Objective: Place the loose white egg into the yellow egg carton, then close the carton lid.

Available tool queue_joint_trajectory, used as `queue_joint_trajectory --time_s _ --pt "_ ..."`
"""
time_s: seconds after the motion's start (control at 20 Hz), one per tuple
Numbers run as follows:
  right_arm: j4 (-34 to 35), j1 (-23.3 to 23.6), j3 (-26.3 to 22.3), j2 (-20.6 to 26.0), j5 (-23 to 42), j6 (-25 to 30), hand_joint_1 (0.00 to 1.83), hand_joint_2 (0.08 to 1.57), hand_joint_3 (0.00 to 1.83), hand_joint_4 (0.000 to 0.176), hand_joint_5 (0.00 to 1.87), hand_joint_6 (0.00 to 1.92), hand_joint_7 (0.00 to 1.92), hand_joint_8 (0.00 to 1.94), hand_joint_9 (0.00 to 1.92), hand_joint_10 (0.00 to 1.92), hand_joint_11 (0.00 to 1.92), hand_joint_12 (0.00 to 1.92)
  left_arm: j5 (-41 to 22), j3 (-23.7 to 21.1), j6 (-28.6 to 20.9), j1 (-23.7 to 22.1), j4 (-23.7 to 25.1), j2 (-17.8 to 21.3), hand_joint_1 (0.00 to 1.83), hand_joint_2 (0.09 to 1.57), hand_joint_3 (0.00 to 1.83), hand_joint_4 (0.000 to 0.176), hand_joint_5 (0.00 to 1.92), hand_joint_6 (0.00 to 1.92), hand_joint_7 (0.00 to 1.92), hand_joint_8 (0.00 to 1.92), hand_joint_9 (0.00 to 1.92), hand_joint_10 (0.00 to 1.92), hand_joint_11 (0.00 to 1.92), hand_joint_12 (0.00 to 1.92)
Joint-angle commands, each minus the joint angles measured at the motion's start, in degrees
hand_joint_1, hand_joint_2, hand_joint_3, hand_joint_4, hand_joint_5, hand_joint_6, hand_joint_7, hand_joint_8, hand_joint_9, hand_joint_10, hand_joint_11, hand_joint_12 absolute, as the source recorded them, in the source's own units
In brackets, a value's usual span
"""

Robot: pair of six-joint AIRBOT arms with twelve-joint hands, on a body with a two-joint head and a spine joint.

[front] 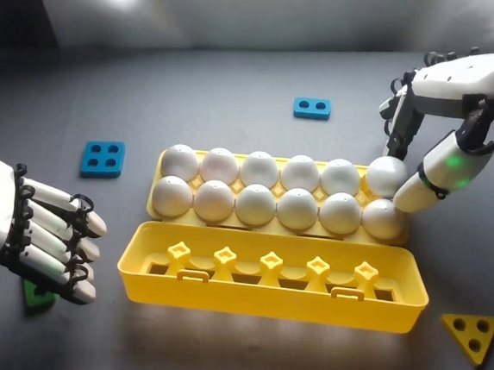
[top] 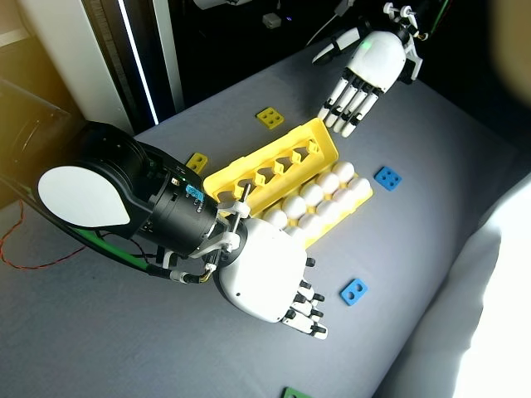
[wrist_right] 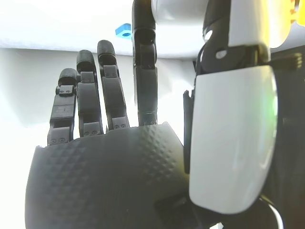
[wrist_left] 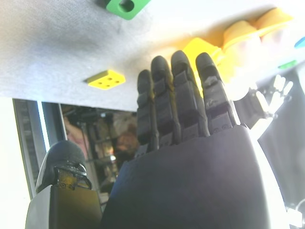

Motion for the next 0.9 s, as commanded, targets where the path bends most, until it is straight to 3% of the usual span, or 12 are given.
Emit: queue_joint_trajectory --time_s 0.0,0.15,0.25,0.35,0.55,0.75,0.85 --pt "0.08 -0.24 -0.16 0.37 3.24 -0.03 0.91 0.85 0.0 0.109 1.01 0.01 0.33 0.0 0.22 0.0 0.0 0.0 -2.98 0.29 -0.1 -0.33 -3.39 0.9 0.0 1.11 0.0 0.0 0.35 0.0 0.38 0.0 0.27 0.0 0.0 0.3" --pt "0.08 -0.21 -0.16 0.36 3.24 -0.05 0.89 0.85 0.0 0.126 0.96 0.0 0.31 0.0 0.21 0.0 0.0 0.0 -2.97 0.3 -0.1 -0.34 -3.39 0.88 0.0 1.11 0.0 0.0 0.35 0.0 0.38 0.0 0.27 0.0 0.0 0.29" --pt "0.08 -0.19 -0.17 0.33 3.24 -0.05 0.9 0.84 0.0 0.151 0.9 0.0 0.3 0.0 0.21 0.0 0.0 0.0 -2.97 0.3 -0.1 -0.35 -3.39 0.87 0.0 1.11 0.0 0.0 0.35 0.0 0.37 0.0 0.26 0.0 0.0 0.28" --pt "0.08 -0.16 -0.17 0.32 3.24 -0.05 0.9 0.84 0.0 0.155 0.86 0.0 0.28 0.0 0.2 0.0 0.0 0.0 -2.97 0.3 -0.1 -0.38 -3.39 0.86 0.0 1.11 0.0 0.0 0.35 0.0 0.38 0.0 0.27 0.0 0.0 0.29" --pt "0.08 -0.1 -0.17 0.27 3.24 -0.12 0.9 0.84 0.0 0.129 0.68 0.0 0.25 0.0 0.17 0.0 0.0 0.0 -2.97 0.27 -0.11 -0.44 -3.39 0.83 0.0 1.11 0.0 0.0 0.36 0.0 0.39 0.01 0.28 0.01 0.0 0.32" --pt "0.08 -0.01 -0.17 0.3 3.24 -0.27 0.92 0.84 0.0 0.133 0.47 0.0 0.2 0.0 0.14 0.0 0.0 0.0 -2.97 0.23 -0.13 -0.5 -3.39 0.83 0.0 1.11 0.0 0.0 0.36 0.0 0.4 0.0 0.29 0.0 0.0 0.29" --pt "0.08 0.06 -0.17 0.29 3.24 -0.27 0.92 0.84 0.0 0.112 0.41 0.0 0.2 0.0 0.13 0.0 0.03 0.01 -2.97 0.18 -0.13 -0.56 -3.39 0.86 0.0 1.11 0.0 0.0 0.36 0.0 0.4 0.0 0.3 0.01 0.0 0.33"
